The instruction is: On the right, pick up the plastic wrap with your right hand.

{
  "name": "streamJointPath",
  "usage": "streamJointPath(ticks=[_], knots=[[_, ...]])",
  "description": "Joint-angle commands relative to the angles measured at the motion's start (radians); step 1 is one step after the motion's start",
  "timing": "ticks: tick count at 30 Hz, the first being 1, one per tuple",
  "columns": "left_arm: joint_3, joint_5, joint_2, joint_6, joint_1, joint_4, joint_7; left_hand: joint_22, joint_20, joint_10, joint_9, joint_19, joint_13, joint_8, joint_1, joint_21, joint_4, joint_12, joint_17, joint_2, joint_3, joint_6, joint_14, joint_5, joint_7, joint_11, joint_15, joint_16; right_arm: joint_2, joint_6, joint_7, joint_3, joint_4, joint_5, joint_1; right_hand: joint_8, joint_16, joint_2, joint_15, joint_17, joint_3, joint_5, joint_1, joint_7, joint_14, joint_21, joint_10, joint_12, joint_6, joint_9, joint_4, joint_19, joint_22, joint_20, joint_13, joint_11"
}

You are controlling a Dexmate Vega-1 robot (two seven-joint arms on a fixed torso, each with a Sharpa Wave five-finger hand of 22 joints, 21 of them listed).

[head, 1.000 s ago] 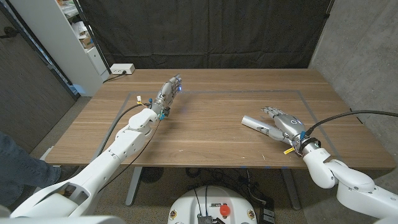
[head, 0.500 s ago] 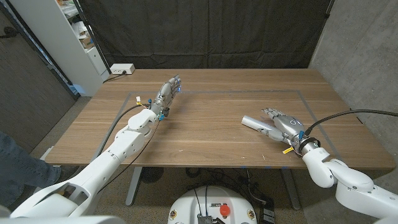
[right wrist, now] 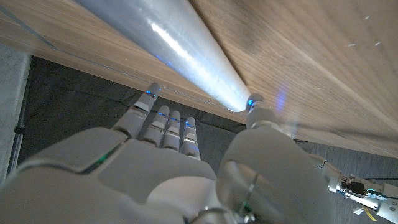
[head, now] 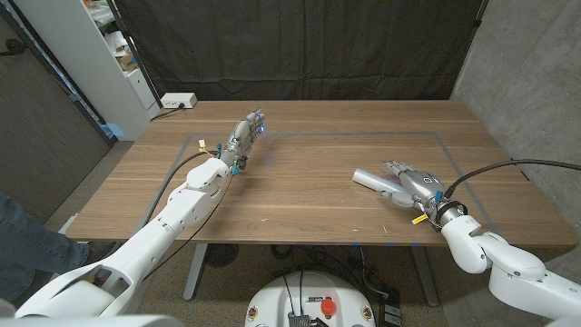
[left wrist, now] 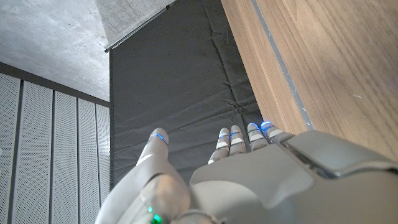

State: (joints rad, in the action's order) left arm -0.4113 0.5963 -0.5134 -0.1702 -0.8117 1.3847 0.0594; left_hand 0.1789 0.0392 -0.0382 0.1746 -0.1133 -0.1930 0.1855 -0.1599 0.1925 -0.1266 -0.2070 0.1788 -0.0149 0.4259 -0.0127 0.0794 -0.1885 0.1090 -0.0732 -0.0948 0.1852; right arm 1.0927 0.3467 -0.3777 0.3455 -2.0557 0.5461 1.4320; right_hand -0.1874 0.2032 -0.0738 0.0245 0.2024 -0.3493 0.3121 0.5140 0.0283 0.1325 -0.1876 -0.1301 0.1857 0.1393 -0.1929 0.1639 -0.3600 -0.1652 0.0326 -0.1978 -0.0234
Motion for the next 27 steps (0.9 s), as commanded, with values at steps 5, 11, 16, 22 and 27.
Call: streamJointPath(ticks=[5, 11, 16, 22, 27], knots=[[-0.004, -0.001, 0.002, 0.010, 0.001, -0.002, -0.006, 0.002, 0.002, -0.002, 0.004, -0.006, -0.002, 0.002, -0.004, 0.004, -0.003, -0.002, 0.003, -0.008, -0.003, -0.003, 0.005, 0.002, 0.001, 0.000, 0.000, 0.002, -0.010, 0.014, 0.026, -0.004, 0.008, -0.028, 0.003, -0.014, 0.011, -0.015, 0.001, 0.004, 0.001, 0.018, 0.011, -0.008, 0.028, -0.010, -0.019, 0.015, 0.023, -0.005, -0.006, -0.026, -0.003, 0.011, -0.002, -0.006], [-0.005, -0.004, 0.001, 0.012, 0.002, 0.000, -0.006, 0.002, 0.003, -0.002, 0.004, -0.006, -0.002, 0.002, -0.004, 0.004, -0.003, -0.002, 0.003, -0.008, -0.003, -0.004, 0.005, 0.002, 0.001, 0.000, 0.000, 0.002, -0.020, 0.017, 0.025, 0.002, 0.018, -0.028, -0.001, -0.021, 0.014, -0.017, 0.004, 0.004, 0.000, 0.023, 0.015, -0.009, 0.036, -0.012, -0.029, 0.019, 0.041, -0.005, -0.007, -0.037, -0.004, 0.008, -0.002, -0.006], [-0.007, -0.007, 0.002, 0.014, 0.006, 0.000, -0.008, 0.002, 0.004, -0.002, 0.004, -0.006, -0.002, 0.002, -0.004, 0.004, -0.003, -0.002, 0.003, -0.008, -0.004, -0.004, 0.005, 0.002, 0.001, 0.001, 0.000, 0.002, -0.026, 0.020, 0.026, 0.006, 0.024, -0.029, -0.003, -0.023, 0.016, -0.018, 0.004, 0.004, 0.000, 0.027, 0.017, -0.010, 0.041, -0.013, -0.037, 0.021, 0.049, -0.005, -0.008, -0.043, -0.004, 0.006, -0.002, -0.005], [-0.011, -0.006, 0.006, 0.016, 0.013, -0.010, -0.001, 0.002, 0.006, -0.002, 0.004, -0.006, -0.002, 0.002, -0.004, 0.004, -0.003, -0.002, 0.003, -0.009, -0.004, -0.003, 0.005, 0.002, 0.001, 0.002, 0.000, 0.002, -0.033, 0.015, 0.027, 0.008, 0.035, -0.036, -0.008, -0.027, 0.019, -0.018, 0.007, 0.005, -0.002, 0.031, 0.021, -0.010, 0.052, -0.014, -0.052, 0.026, 0.062, -0.005, -0.009, -0.053, -0.004, 0.004, -0.002, -0.004], [-0.016, -0.009, 0.013, 0.013, 0.021, -0.023, 0.002, 0.002, 0.007, -0.002, 0.004, -0.007, -0.002, 0.002, -0.004, 0.004, -0.003, -0.002, 0.003, -0.009, -0.005, -0.004, 0.005, 0.002, 0.000, 0.002, 0.001, 0.002, -0.044, 0.020, 0.026, 0.014, 0.043, -0.035, -0.013, -0.029, 0.024, -0.018, 0.010, 0.005, -0.003, 0.035, 0.025, -0.011, 0.066, -0.016, -0.064, 0.029, 0.067, -0.005, -0.010, -0.061, -0.004, 0.004, -0.003, 0.000]])
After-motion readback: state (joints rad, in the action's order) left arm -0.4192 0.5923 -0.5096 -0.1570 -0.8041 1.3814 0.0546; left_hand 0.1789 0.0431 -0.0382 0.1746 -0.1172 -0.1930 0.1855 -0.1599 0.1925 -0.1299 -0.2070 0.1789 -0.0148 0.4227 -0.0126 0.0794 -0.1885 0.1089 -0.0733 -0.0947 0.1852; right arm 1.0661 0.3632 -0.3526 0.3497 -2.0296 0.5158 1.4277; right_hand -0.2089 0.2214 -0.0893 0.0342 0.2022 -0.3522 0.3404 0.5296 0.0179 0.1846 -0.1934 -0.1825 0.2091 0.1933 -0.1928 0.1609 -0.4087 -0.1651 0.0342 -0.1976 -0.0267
